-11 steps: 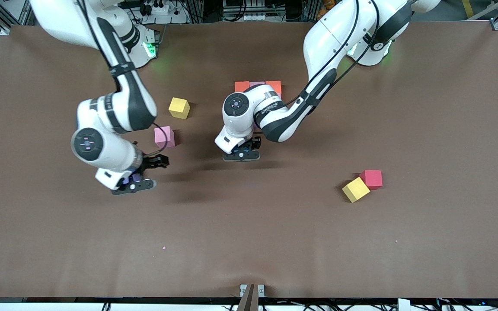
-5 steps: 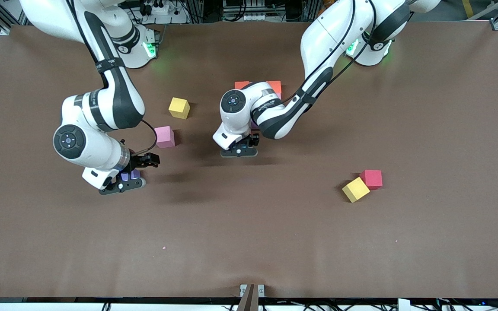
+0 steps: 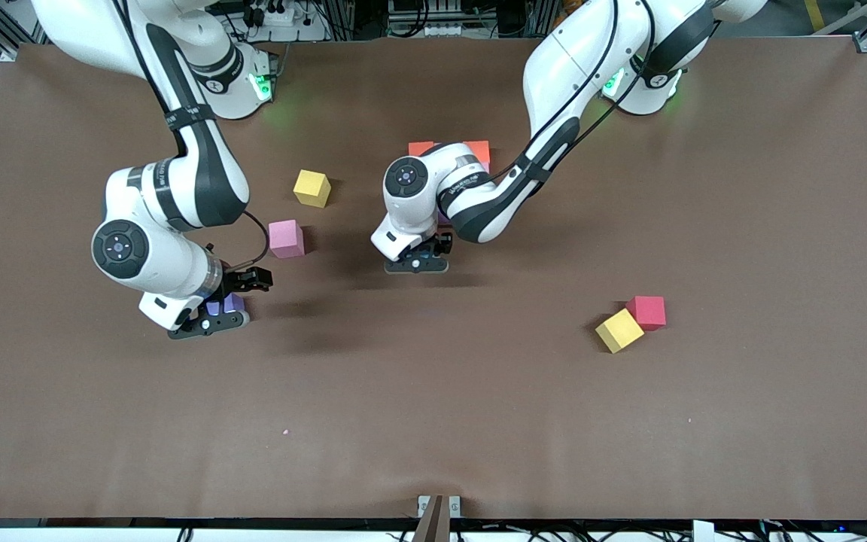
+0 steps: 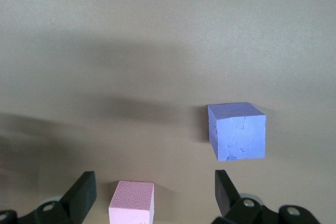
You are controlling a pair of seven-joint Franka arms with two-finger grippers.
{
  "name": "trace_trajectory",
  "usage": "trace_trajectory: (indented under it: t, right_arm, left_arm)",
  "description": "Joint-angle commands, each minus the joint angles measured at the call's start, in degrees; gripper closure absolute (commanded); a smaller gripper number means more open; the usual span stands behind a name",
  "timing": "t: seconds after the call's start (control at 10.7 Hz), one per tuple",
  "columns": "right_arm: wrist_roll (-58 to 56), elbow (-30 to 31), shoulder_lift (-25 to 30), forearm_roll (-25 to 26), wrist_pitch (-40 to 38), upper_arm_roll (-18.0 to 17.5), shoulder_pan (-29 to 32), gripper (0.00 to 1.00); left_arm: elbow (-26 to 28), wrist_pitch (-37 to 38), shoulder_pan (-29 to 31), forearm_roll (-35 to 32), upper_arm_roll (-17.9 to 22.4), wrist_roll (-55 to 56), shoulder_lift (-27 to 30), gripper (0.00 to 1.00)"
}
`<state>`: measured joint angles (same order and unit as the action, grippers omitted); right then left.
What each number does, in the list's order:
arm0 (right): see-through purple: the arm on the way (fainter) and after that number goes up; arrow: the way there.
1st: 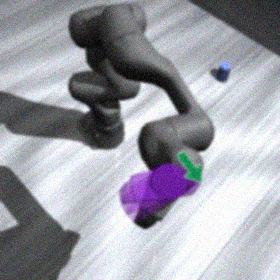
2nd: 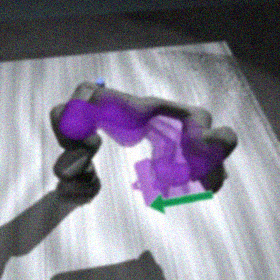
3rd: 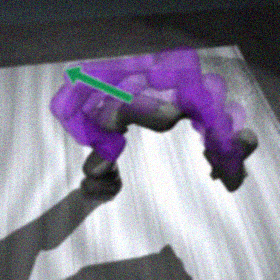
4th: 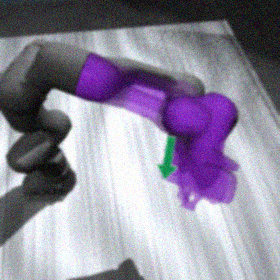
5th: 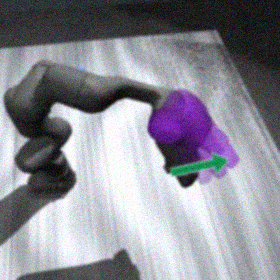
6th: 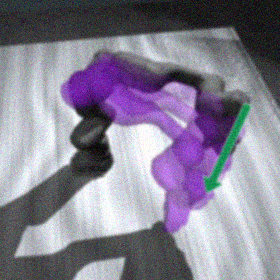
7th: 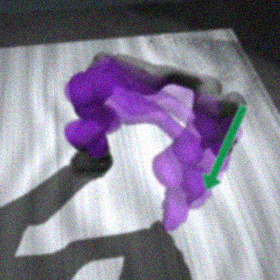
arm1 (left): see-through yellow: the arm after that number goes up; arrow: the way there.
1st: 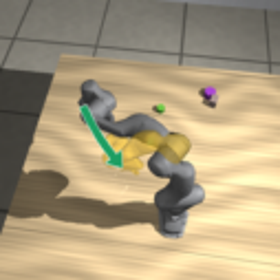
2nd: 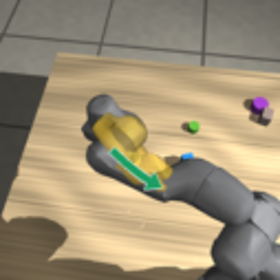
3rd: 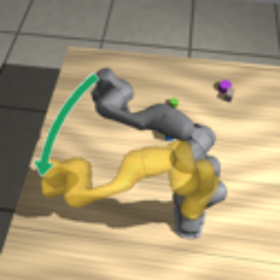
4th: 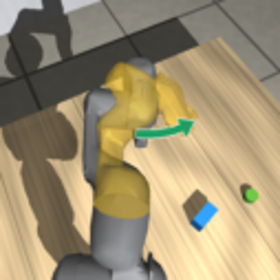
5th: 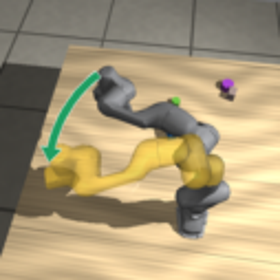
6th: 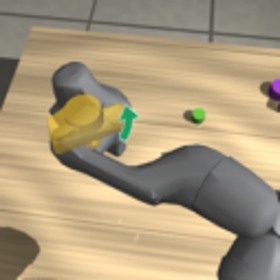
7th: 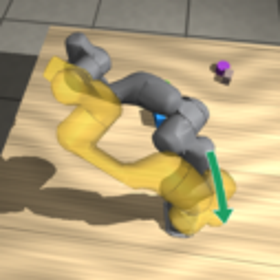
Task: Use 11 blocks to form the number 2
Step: 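Grasp the purple block with the right gripper while the left gripper reaches yellow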
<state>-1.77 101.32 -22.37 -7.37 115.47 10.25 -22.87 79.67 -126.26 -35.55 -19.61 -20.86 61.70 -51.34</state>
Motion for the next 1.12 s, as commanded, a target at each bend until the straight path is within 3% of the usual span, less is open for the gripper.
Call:
trace_trajectory:
  t: [0.0, 0.09, 0.19, 0.28, 0.65, 1.03]
  right_arm:
    - [-0.3, 0.8, 0.6, 1.0, 0.3, -0.8, 1.0, 0.00]
    - [-0.3, 0.6, 0.4, 1.0, 0.4, -0.8, 1.0, 0.00]
    - [-0.3, 0.5, 0.4, 1.0, 0.4, -0.8, 1.2, 0.00]
    - [-0.4, 0.5, 0.2, 1.1, 0.4, -0.8, 2.1, 0.00]
    - [-3.7, 0.4, -2.5, 1.0, 2.1, -0.8, 5.3, 0.00]
    - [-4.5, 0.4, -2.8, 1.0, 2.1, -0.8, 5.4, 0.00]
  left_arm:
    - [1.2, 1.1, 0.1, -1.0, -0.1, -0.8, 1.7, 0.30]
    - [1.3, 1.1, 0.1, -1.0, -0.1, -0.8, 1.8, 0.29]
    - [1.3, 1.1, 0.1, -1.0, -0.1, -0.6, 1.8, 0.19]
    - [1.2, 1.1, 0.1, -1.0, -0.2, -0.5, 1.9, 0.00]
    - [1.0, 1.8, 2.1, 4.1, -1.4, 0.6, 7.9, 0.00]
    - [0.9, 12.2, 11.7, 6.1, -1.5, 0.6, 16.6, 0.00]
